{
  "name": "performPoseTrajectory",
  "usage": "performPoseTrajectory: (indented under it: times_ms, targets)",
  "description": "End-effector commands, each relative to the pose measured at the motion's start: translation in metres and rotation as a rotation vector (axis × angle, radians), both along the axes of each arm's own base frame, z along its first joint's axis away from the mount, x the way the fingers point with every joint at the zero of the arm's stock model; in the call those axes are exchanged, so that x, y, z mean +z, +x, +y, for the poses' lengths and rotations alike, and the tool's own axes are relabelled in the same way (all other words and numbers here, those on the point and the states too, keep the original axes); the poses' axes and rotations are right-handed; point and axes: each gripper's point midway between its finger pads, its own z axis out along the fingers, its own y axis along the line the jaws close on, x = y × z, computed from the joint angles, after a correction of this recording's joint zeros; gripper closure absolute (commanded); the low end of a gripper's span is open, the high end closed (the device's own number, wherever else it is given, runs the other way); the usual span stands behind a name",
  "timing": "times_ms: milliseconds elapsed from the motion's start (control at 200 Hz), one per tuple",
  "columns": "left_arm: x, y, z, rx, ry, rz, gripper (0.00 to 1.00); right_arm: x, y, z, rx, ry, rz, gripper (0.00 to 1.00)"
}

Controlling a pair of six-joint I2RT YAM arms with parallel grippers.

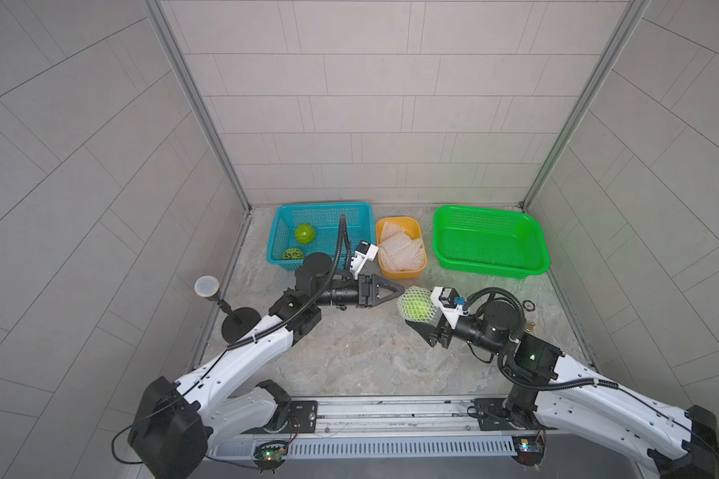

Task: Sleeve custard apples in foam nets
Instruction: Adjust the foam net on the custard apple.

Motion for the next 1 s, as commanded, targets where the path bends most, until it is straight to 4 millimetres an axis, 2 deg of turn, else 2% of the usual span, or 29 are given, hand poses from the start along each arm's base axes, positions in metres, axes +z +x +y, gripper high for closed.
performPoseTrajectory:
  times_ms: [0, 115, 175, 390, 660, 836, 991]
  targets:
    - [0.008, -0.009, -0.002, -0.035, -0.033, -0.042, 0.49, 0.011, -0.002, 0.002, 0.011, 0.024, -0.019, 0.21]
    - [0.003, -0.01, -0.005, -0.046, -0.025, -0.032, 0.52, 0.01, 0.0, 0.003, 0.006, 0.02, -0.016, 0.21]
    - [0.0, -0.01, -0.006, -0.049, -0.022, -0.025, 0.58, 0.01, 0.0, 0.003, 0.003, 0.02, -0.017, 0.21]
    - [0.004, -0.012, -0.007, -0.063, -0.038, -0.03, 0.67, 0.009, 0.004, 0.001, -0.019, 0.007, -0.016, 0.21]
    - [-0.004, -0.01, -0.009, -0.063, -0.021, -0.013, 0.99, 0.013, 0.002, 0.0, -0.015, 0.033, -0.018, 0.21]
    - [-0.005, 0.0, -0.001, -0.021, -0.019, -0.01, 1.0, 0.02, -0.002, -0.007, -0.022, 0.066, -0.036, 0.21]
    - [-0.002, 0.005, 0.005, 0.008, -0.025, -0.015, 1.0, 0.016, -0.004, -0.006, -0.012, 0.057, -0.026, 0.21]
